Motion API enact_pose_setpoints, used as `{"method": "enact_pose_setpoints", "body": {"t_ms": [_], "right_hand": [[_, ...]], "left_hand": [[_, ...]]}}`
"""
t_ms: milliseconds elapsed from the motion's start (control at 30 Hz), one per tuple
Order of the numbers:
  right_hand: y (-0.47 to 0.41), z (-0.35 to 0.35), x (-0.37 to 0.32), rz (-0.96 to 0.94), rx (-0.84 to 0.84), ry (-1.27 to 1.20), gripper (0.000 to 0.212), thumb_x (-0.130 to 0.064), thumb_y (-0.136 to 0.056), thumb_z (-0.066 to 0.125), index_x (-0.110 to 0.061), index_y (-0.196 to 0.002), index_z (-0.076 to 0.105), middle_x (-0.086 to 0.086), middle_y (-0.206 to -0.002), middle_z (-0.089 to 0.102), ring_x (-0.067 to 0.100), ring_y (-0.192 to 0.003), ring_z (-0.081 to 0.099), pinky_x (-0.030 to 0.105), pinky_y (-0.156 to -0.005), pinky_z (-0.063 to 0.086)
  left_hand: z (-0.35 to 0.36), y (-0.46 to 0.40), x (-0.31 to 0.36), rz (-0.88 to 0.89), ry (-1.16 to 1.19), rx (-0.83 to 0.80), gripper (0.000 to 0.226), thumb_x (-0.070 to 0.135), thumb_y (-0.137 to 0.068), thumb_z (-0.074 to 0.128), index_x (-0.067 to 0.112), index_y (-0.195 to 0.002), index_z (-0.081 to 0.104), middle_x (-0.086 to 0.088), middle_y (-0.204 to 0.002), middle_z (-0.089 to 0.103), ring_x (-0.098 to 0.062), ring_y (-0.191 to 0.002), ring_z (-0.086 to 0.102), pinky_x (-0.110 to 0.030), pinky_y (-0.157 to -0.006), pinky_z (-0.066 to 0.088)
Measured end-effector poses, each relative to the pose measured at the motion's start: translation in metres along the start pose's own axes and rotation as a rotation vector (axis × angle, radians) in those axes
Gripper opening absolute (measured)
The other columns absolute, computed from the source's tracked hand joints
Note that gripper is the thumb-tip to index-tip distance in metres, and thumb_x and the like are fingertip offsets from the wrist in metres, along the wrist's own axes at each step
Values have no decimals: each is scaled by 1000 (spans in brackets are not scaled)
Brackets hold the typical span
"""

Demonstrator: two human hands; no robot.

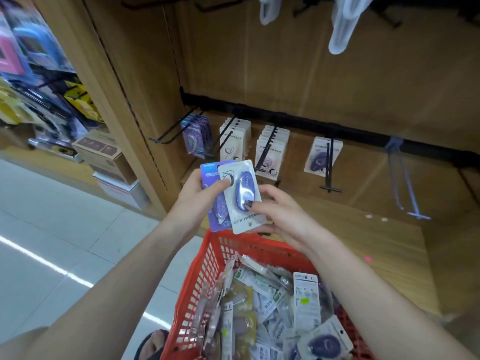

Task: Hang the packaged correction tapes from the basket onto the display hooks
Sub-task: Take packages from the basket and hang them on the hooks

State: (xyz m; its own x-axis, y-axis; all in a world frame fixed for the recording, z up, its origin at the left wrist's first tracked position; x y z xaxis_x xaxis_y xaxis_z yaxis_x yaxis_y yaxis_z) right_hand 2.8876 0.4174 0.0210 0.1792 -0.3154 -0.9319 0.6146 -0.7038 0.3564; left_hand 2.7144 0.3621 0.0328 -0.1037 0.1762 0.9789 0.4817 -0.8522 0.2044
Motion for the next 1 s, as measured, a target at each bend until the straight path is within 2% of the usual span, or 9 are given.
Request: {"method": "enact_pose_setpoints", "body": {"t_ms": [133, 333, 400, 467, 533, 667, 733, 833, 1000], "right_hand": [[6, -25, -15, -59, 45, 145, 35, -6, -92, 73, -24, -121, 69, 1, -110, 79, 17, -95, 77, 24, -67, 58], [14, -55, -30, -110, 143, 109, 45, -6, -81, 85, -20, -120, 65, 8, -103, 80, 26, -94, 79, 44, -82, 62], [17, -63, -28, -126, 254, -21, 48, -7, -80, 86, -18, -121, 63, 14, -112, 77, 30, -99, 77, 45, -83, 62], [21, -64, -21, -134, 320, -228, 50, -5, -83, 85, -19, -124, 60, 20, -118, 72, 28, -96, 77, 34, -70, 60], [23, -57, -15, -128, 324, -338, 51, -7, -85, 84, -22, -127, 58, 17, -121, 72, 25, -95, 78, 30, -66, 59], [21, -34, 3, -57, 243, -484, 54, -2, -86, 80, -18, -132, 57, 9, -123, 74, 24, -106, 76, 42, -87, 64], [20, -23, 12, 15, 203, -610, 48, -1, -89, 77, -10, -132, 58, 14, -120, 76, 27, -104, 77, 39, -83, 64], [20, -21, 16, 49, 228, -693, 40, -1, -90, 76, -7, -127, 61, 16, -112, 78, 23, -88, 80, 33, -77, 65], [20, -19, 15, 42, 254, -984, 37, 4, -93, 67, -10, -126, 60, 19, -117, 74, 31, -97, 79, 47, -94, 61]], "left_hand": [[4, 0, -1, 20, -45, -11, 37, 11, -92, 77, 23, -122, 61, 0, -112, 79, -22, -102, 77, -54, -96, 59], [8, 2, -3, 8, -62, -41, 35, 24, -91, 81, 29, -118, 60, 7, -107, 79, -16, -97, 78, -49, -92, 62], [11, 4, -2, 2, -64, -53, 37, 27, -90, 82, 29, -119, 59, 9, -106, 78, -14, -96, 78, -44, -87, 64], [13, 5, -1, 1, -23, -52, 37, 26, -91, 81, 26, -121, 60, 7, -106, 79, -15, -97, 78, -39, -81, 65], [14, 6, 0, -6, 33, -31, 37, 25, -92, 79, 22, -123, 59, 3, -109, 78, -17, -99, 78, -38, -80, 65], [12, 7, 1, -29, 139, 7, 37, 23, -94, 77, 16, -126, 59, -5, -116, 77, -22, -103, 77, -45, -87, 63], [12, 7, 2, -26, 148, 9, 36, 23, -94, 77, 17, -125, 59, -3, -115, 77, -21, -102, 77, -43, -85, 64], [16, 8, 0, -26, 123, -28, 35, 23, -94, 77, 20, -123, 58, 0, -111, 79, -18, -99, 78, -36, -76, 65], [27, 12, -13, -91, 85, -107, 22, 20, -100, 70, 22, -119, 59, 3, -103, 80, -16, -96, 78, -27, -67, 62]]}}
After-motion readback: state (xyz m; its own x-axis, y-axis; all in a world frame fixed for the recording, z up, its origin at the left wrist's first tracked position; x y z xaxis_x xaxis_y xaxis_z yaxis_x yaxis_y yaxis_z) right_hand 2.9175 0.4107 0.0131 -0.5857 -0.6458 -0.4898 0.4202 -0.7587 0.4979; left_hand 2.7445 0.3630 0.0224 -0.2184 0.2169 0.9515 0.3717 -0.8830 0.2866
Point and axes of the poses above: each hand's wrist, its own y-axis away from the middle knuckle, its own z-axis out of the palm, x = y × z, the point moved 9 cm from there along -y, towards the middle knuckle
